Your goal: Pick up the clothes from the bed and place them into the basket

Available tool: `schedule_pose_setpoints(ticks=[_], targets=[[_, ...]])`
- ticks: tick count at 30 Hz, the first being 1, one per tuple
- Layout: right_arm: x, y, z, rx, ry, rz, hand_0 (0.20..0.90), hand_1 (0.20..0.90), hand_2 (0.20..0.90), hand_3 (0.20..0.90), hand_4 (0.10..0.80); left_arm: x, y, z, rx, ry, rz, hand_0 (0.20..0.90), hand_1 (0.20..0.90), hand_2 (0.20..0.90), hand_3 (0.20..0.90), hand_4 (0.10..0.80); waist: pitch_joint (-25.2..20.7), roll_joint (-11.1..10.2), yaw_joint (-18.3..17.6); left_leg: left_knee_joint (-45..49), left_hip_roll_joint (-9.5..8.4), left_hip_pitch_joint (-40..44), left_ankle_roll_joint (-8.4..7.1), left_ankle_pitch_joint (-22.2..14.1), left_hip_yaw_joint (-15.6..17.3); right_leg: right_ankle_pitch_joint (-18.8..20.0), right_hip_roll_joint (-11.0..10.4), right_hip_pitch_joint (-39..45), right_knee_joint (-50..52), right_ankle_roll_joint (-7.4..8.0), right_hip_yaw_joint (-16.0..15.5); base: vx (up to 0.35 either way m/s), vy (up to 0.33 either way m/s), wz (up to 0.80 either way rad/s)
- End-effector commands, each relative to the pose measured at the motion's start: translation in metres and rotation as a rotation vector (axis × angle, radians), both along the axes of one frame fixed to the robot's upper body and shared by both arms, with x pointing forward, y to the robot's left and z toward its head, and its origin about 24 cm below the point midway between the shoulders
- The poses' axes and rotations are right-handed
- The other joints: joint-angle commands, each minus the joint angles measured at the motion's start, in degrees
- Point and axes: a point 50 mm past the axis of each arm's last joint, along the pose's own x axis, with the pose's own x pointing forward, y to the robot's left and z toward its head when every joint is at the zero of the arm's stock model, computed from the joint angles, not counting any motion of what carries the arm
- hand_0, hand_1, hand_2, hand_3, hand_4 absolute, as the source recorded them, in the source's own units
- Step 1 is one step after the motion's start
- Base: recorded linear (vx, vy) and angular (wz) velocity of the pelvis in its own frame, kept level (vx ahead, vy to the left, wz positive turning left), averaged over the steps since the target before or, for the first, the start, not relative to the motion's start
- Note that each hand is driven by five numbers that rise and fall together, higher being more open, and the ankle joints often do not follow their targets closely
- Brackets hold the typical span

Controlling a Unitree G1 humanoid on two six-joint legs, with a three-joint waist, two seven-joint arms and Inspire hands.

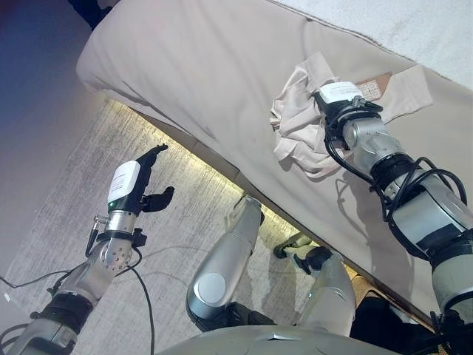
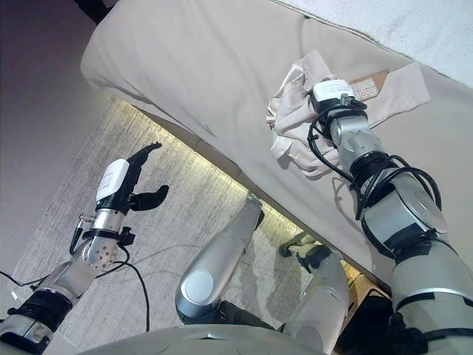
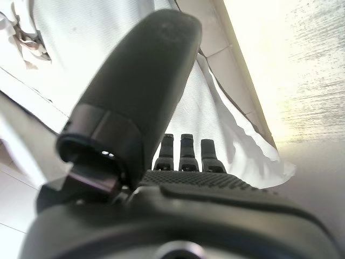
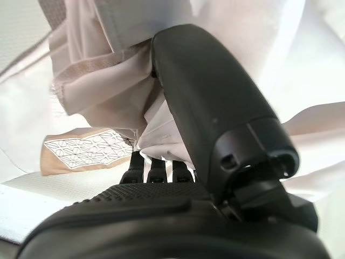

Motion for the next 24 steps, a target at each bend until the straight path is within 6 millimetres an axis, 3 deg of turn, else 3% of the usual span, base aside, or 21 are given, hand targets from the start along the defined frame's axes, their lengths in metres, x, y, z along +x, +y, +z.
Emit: schedule_pose_setpoints(ticks=[1,6,7,8,9,18,24], targets=[[0.006,0.012,0.026,-0.065,-0.031,0.038,0.9,0.9,0.9,0.9,0.8,0.006,-0.007,0.039,-0.058,-0.213,-0.043,0.9,0.9,0.9,0.9,0.8,-1.7,3.24,1.78,5.85,-2.3,-3.47,5.27,-4.67,6.5,0.32,6.78,-1.3,5.11,-3.25,-0.41,-0.06,0.015,0.03],[0.008,0.013,0.023,-0.042,0.023,0.033,0.9,0.9,0.9,0.9,0.8,0.008,-0.011,0.041,-0.06,-0.22,-0.054,0.9,0.9,0.9,0.9,0.8,-1.7,3.32,1.88,7.21,-2.45,-5.72,5.74,-4.91,6.46,0.13,7.25,-3.98,6.41,-3.26,-0.03,-0.041,0.0,0.01],[0.008,0.013,0.022,-0.033,0.03,0.029,0.716,0.716,0.716,0.686,0.586,0.009,-0.012,0.042,-0.06,-0.223,-0.057,0.9,0.9,0.9,0.9,0.8,-1.7,3.32,1.87,7.62,-2.49,-5.98,5.78,-5.09,6.5,0.07,7.25,-4.35,6.7,-3.29,0.03,0.0,0.0,0.0],[0.008,0.013,0.021,-0.027,0.032,0.026,0.406,0.406,0.406,0.324,0.224,0.009,-0.013,0.041,-0.06,-0.225,-0.059,0.9,0.9,0.9,0.9,0.8,-1.7,3.32,1.82,7.96,-2.54,-6.2,5.83,-5.23,6.44,0.08,7.32,-4.62,6.86,-3.29,0.09,-0.026,-0.012,-0.03],[0.008,0.013,0.021,-0.017,0.036,0.026,0.3,0.3,0.3,0.2,0.1,0.01,-0.014,0.042,-0.059,-0.228,-0.061,0.9,0.9,0.9,0.9,0.8,-1.7,3.28,1.77,8.11,-2.56,-6.29,5.87,-5.33,6.41,0.11,7.41,-4.75,6.88,-3.24,0.2,0.0,0.0,0.0],[0.007,0.013,0.035,0.063,-0.069,0.055,0.3,0.3,0.3,0.2,0.1,0.011,-0.014,0.046,-0.037,-0.242,-0.061,0.9,0.9,0.9,0.9,0.8,-1.7,1.97,0.19,6.85,-1.74,-1.68,5.58,-6.03,6.9,1.13,7.65,-0.46,4.33,-2.49,1.39,0.002,-0.013,-0.03],[0.003,0.011,0.036,0.14,-0.114,0.094,0.3,0.3,0.3,0.2,0.1,0.012,-0.011,0.041,-0.017,-0.207,-0.052,0.9,0.9,0.9,0.9,0.8,-1.7,0.58,-2.78,1.96,0.37,9.78,4.72,-6.47,7.85,3.64,7.47,10.27,-3.75,-1.4,3.88,0.072,-0.003,-0.19]])
